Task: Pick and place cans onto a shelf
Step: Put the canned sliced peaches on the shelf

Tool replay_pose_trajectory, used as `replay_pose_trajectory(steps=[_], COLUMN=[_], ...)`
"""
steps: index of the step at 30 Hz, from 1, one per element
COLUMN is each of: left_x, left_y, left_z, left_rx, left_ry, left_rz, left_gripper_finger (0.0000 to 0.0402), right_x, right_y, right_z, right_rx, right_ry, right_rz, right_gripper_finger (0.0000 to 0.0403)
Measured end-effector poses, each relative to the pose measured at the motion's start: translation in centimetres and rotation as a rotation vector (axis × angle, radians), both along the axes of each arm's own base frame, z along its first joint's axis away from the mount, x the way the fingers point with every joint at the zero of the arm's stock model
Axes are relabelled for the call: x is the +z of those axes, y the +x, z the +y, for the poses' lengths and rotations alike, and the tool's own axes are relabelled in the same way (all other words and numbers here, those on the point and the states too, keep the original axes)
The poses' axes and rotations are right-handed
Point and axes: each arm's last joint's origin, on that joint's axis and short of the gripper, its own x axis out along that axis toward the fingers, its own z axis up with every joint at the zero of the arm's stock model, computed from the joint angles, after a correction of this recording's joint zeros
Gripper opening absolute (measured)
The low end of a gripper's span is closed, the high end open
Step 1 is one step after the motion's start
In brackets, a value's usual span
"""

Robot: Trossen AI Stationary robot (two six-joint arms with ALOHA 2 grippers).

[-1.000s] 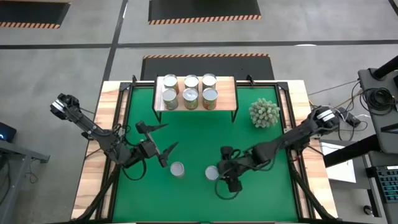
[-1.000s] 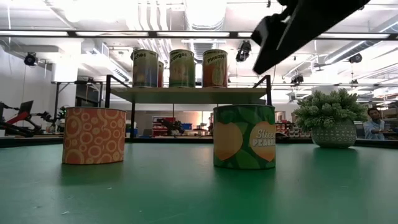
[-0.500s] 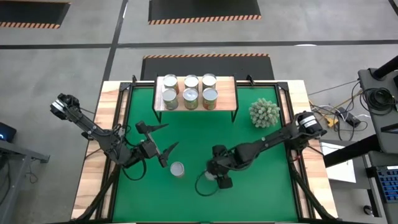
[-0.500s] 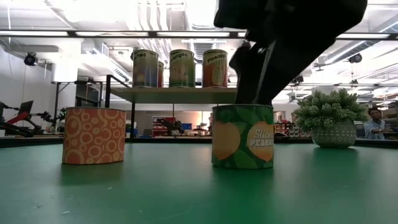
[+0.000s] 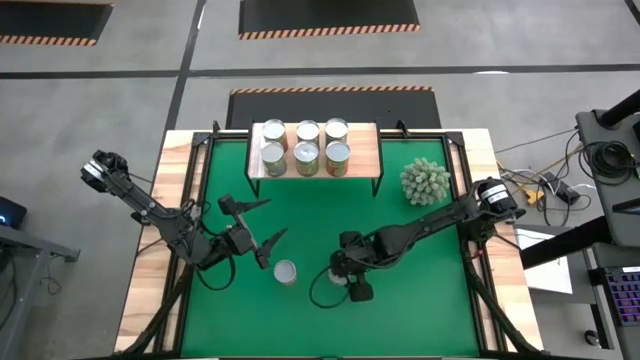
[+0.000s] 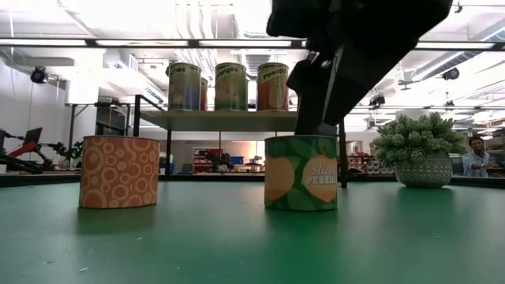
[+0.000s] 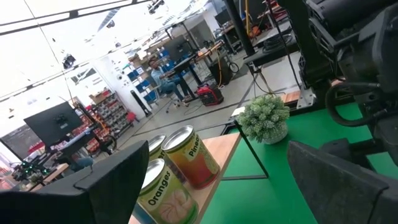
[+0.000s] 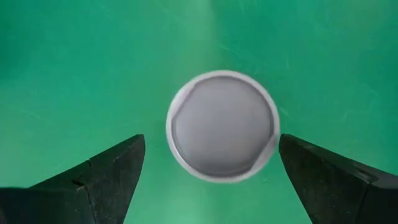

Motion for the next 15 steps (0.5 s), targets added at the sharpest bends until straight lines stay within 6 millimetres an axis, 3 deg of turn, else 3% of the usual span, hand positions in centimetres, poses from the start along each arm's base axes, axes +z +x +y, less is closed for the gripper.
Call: replay_pose_trajectory(steps=[15], left_x=[-0.01], left_y=[0.0], left_z=[0.0], left_rx=[0.0], left_ry=[0.0], left_rz=[0.0], left_gripper_finger=[0.0362], right_x=[0.12], right_y=[0.03], right_z=[-0.12], right_rx=[-0.025], right_ry=[-0.044], right_rz=[-0.014], right_gripper_finger=[0.0359])
